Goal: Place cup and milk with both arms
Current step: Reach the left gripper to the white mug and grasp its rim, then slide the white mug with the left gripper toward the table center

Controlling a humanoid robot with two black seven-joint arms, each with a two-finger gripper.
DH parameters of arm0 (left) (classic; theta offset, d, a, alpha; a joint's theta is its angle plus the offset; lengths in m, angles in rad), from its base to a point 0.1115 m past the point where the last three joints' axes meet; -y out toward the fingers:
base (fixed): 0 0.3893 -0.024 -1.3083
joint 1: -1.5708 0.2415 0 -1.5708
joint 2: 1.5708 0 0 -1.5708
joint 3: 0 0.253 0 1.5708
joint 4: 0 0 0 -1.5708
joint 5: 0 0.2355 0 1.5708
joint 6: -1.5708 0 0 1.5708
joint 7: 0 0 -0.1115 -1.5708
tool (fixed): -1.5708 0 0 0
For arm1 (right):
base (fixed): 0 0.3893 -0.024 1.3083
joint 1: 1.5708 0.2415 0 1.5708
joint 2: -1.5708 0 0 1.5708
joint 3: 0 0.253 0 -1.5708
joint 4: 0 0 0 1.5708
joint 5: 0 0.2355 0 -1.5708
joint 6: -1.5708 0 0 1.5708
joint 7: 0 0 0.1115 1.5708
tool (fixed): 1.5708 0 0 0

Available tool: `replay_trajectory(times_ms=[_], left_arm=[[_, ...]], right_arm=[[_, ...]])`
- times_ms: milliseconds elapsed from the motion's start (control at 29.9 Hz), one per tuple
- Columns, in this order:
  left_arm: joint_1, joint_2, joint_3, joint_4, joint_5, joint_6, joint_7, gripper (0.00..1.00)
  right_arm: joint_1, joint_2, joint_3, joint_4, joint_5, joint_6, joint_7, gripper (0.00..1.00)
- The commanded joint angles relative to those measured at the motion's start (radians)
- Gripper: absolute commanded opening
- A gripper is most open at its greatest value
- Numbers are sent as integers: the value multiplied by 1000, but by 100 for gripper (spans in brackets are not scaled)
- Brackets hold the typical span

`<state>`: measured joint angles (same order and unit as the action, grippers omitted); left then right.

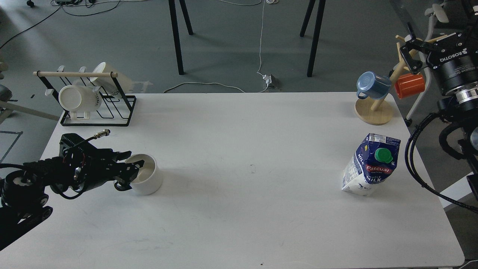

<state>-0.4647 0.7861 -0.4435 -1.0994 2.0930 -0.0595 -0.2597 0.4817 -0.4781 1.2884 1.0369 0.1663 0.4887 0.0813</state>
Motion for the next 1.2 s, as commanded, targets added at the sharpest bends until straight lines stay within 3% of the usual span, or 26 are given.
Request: replay_trajectory(times_ms=[0,67,167,401,569,635,702,836,936,1003,1171], left_arm=[[3,-1,3,19,1,-5,-3,31],[3,1,5,19,1,-10,-7,18],[3,1,3,19,1,-11,-41,10],[-25,15,-14,-52,-2,-40,-105,7],[-104,53,-32,-255,-27,-222,-99,7],[-158,18,-30,-283,-27,-284,-93,7],[-196,-77,-17,-278,-25,-325,-55,7],[-204,-257,-15,-263,-18,-410,66,7],[-210,-369,-14,-249,-5,-429,140,8],[-209,-415,-11,-225,16,-429,168,8],[-206,-510,60,-166,89,-429,191,8]], right_arm=[[-3,4,0,-3,-1,0,0,99],[-3,6,0,-6,-1,0,2,99],[-3,6,0,-11,-2,0,2,99],[-3,4,2,-14,-2,0,2,99],[-3,-1,26,-11,-1,0,2,99],[0,4,49,-12,-2,0,0,99],[9,4,68,-12,-1,0,0,99],[52,4,74,-11,-1,0,-3,99],[87,9,72,-15,-2,0,-2,99],[106,13,65,-14,-2,-28,-2,99],[118,30,60,-5,-1,-64,-2,99]])
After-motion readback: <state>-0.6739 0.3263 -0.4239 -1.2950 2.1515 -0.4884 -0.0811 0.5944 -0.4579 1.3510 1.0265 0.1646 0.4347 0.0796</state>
